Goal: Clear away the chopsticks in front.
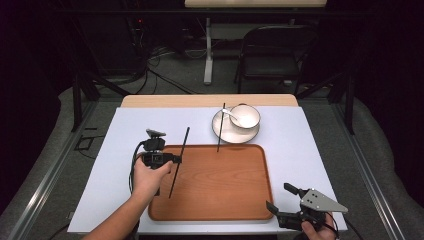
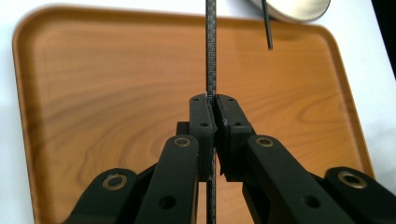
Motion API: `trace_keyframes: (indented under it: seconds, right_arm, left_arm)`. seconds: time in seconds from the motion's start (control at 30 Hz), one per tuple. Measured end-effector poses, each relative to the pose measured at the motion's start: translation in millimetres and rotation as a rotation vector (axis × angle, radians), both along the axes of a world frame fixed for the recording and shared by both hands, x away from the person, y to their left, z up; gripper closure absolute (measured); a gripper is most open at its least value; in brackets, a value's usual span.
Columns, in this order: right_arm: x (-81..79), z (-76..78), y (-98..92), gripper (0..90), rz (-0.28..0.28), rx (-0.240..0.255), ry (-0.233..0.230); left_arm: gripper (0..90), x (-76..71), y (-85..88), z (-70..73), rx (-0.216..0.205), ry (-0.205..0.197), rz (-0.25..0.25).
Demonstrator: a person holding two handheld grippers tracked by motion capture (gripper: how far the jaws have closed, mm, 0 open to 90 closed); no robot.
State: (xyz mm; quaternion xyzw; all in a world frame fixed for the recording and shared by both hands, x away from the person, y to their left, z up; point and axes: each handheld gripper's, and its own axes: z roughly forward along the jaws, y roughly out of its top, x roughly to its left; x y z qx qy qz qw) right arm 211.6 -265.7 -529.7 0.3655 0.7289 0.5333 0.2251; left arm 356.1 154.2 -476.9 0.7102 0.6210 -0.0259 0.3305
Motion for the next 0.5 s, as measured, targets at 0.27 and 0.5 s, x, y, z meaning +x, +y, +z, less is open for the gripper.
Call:
trace_keyframes:
  seconds: [0.27, 0.5]
  right_arm:
    - [1.2, -0.1, 0.2, 14.5, 0.001, -0.005, 0.006]
    - [0.3, 0.0, 0.4, 14.5, -0.003, -0.002, 0.007]
  left_arm:
    - [85.9, -11.5, 3.3, -18.6, 0.047, -0.002, 0.011]
    - [85.8, -10.7, 10.3, -40.1, 0.052, 0.044, 0.032]
